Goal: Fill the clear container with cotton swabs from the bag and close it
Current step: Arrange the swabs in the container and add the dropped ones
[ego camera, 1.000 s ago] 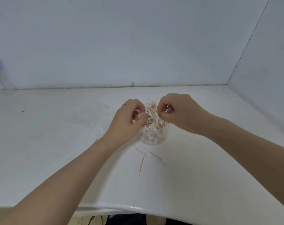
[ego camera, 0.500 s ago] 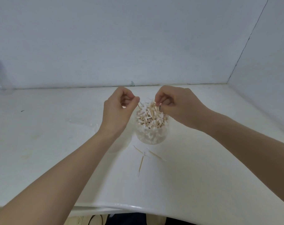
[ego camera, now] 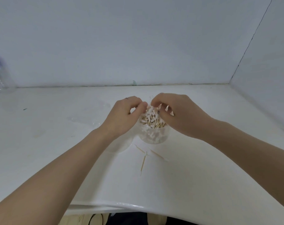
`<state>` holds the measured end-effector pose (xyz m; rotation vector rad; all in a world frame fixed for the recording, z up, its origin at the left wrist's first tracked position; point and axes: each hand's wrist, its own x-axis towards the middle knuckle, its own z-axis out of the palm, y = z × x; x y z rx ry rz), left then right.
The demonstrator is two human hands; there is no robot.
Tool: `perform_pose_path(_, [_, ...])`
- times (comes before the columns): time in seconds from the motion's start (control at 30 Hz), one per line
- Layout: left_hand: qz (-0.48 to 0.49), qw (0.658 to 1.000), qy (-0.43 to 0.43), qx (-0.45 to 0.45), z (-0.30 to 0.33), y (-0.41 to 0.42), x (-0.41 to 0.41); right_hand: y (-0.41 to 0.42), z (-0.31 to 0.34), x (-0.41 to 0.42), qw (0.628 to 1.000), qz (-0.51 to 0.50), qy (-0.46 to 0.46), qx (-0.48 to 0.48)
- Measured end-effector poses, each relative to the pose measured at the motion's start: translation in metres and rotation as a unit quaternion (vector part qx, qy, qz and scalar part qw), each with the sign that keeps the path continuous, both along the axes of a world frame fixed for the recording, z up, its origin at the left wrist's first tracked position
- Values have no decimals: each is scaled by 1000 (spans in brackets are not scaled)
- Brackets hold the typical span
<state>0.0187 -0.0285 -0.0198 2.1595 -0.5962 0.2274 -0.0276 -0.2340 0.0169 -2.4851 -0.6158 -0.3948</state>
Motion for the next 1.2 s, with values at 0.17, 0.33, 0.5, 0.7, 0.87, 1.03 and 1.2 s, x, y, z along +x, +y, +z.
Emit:
perform_pose_path(0.17, [-28,998,-1,55,-15,1,-4,-2,-16,-9,997,-58,37,18])
perform_pose_path(0.33, [33,998,52,-18,-25,-7,-12,-8,-34,-6,927,-109,176,312])
perform_pose_path(0.5, [10,982,175,-64,-34,-21,-13,-6,-42,3,897,-195,109,382])
perform_pose_path(0.7, [13,986,143,-84,-31,-29,-9,-12,-50,19,817,-227,238,473])
perform_pose_path(0.87, [1,989,117,-95,-29,-37,-7,-10,-47,26,817,-249,193,483])
perform_pose_path(1.03, [-3,987,118,-109,-29,-48,-4,-5,-34,34,807,-260,146,510])
perform_pose_path(1.2, [-17,975,167,-146,-20,-53,3,-7,-13,48,850,-189,150,468])
